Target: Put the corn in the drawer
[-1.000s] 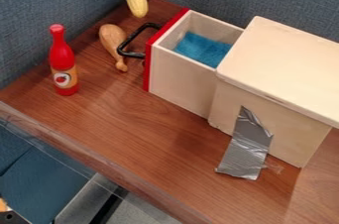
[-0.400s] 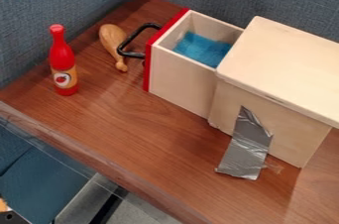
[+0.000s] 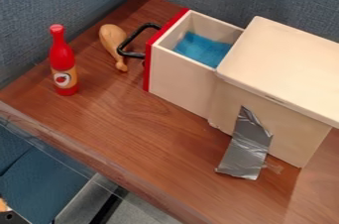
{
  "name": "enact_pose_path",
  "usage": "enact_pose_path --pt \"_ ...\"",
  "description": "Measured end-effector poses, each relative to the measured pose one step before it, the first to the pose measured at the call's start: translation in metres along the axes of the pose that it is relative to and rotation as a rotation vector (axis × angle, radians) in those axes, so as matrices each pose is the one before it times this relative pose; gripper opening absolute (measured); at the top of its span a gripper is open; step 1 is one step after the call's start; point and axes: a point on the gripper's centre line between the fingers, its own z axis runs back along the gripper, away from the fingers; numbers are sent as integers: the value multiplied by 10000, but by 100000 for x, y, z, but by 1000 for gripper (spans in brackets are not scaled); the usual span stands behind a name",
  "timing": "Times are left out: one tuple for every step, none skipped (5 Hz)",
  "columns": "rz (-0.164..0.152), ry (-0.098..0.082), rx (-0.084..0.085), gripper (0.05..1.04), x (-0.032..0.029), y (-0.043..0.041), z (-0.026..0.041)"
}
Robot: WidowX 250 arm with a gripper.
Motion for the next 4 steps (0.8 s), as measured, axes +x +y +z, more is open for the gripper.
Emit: enact_pose_path --pt "129 382 -21 530 -1630 -271 -1370" --pt "-70 165 -40 530 -1731 -1125 -1072" --pt "-85 160 174 530 -1321 -701 -1413" --pt "122 134 112 530 -866 -260 -1006"
